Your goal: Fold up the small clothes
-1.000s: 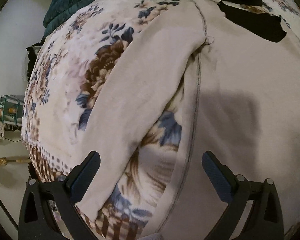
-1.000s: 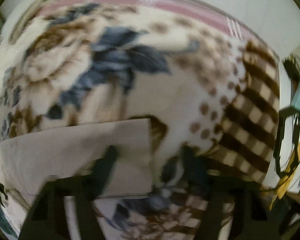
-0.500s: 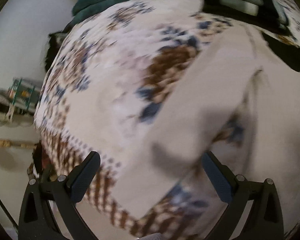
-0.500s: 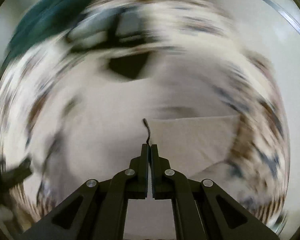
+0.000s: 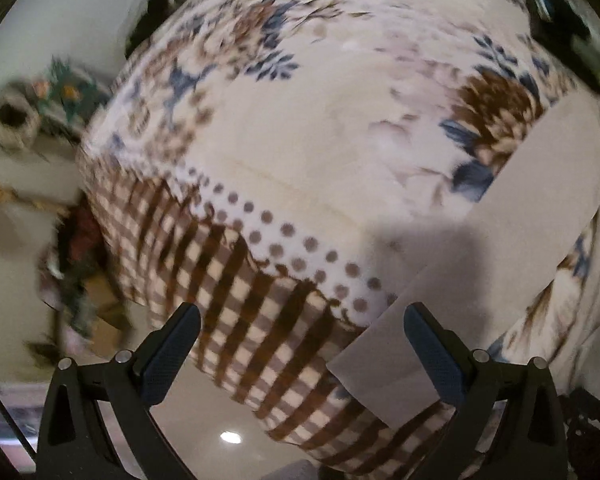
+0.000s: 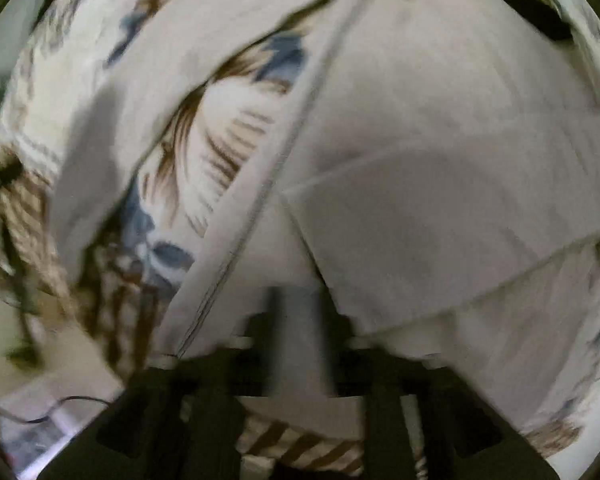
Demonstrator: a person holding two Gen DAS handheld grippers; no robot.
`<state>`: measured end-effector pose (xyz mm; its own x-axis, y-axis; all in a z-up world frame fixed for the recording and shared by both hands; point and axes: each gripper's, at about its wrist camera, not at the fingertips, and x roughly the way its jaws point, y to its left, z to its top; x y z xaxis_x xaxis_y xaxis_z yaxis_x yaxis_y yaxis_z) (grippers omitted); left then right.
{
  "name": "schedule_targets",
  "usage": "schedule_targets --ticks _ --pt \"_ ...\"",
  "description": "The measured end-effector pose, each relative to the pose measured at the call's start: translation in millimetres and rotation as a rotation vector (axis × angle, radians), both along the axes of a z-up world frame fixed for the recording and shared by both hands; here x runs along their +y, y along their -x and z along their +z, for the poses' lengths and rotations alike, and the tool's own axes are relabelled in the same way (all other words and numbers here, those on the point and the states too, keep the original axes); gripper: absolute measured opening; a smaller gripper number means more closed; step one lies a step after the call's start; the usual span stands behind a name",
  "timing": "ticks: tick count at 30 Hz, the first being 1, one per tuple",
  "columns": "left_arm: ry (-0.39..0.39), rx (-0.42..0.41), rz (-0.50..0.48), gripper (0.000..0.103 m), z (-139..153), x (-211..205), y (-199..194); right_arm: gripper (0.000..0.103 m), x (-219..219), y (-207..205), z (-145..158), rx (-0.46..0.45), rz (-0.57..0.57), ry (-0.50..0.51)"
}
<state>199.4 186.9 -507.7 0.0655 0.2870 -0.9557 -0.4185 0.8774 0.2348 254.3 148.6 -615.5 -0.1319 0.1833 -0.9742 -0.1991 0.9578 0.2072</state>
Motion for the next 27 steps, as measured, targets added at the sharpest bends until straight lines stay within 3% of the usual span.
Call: schedule_targets --ticks 1,5,7,8,9,10,11,13,17,19,22,23,27 --pt "0.043 -0.015 0.029 0.103 -2.2 10.1 5.0 0.056 -15.3 -1.6 3.7 -0.005 -0.039 -0.016" --pt "0.248 -0.011 0.071 0.102 -28.4 21.1 10.2 0.056 -70.9 -8.0 3.8 -0.012 -0.161 0.05" --pt "0.342 0.028 0.054 0.087 -50.2 12.9 8.1 0.056 -88.5 -8.6 0.5 -0.004 -0.204 0.083" --pt "0.38 0.038 0.042 0.074 -57.3 8.1 7.2 0.056 -103.1 -9.8 -3.6 0.003 -0.239 0.103" --pt "0.417 0.051 0.021 0.033 -66.1 -0.3 6.6 0.056 -106.3 -10.3 -3.8 0.007 -0.259 0.113" --pt "0.417 0.065 0.01 0.013 -70.0 -6.8 6.8 0.056 -115.4 -11.5 -5.3 0.011 -0.286 0.124" --pt "0.416 0.063 -0.002 0.006 -69.9 -13.1 7.2 0.056 -125.5 -11.8 -6.1 0.015 -0.315 0.134" --pt "0.352 0.012 -0.042 0.005 -49.0 -29.4 7.2 0.056 -141.0 -10.5 -4.6 0.012 -0.35 0.146" --pt "0.332 -0.074 -0.187 0.005 5.8 -81.6 1.4 0.056 -181.8 -5.7 2.8 0.002 -0.409 0.147" --pt "0.359 -0.121 -0.33 0.005 38.1 -136.5 -3.9 0.056 -200.6 1.4 5.6 0.005 -0.447 0.147" --pt "0.442 -0.139 -0.517 0.005 58.7 -214.8 -8.1 0.056 -238.9 20.1 7.1 0.017 -0.497 0.161" --pt "0.479 -0.137 -0.602 0.005 61.3 -252.1 -5.8 0.056 -263.9 25.8 12.8 0.021 -0.508 0.17" --pt "0.547 -0.099 -0.789 0.005 49.5 -337.5 5.0 0.056 -317.7 71.6 8.7 0.052 -0.577 0.214"
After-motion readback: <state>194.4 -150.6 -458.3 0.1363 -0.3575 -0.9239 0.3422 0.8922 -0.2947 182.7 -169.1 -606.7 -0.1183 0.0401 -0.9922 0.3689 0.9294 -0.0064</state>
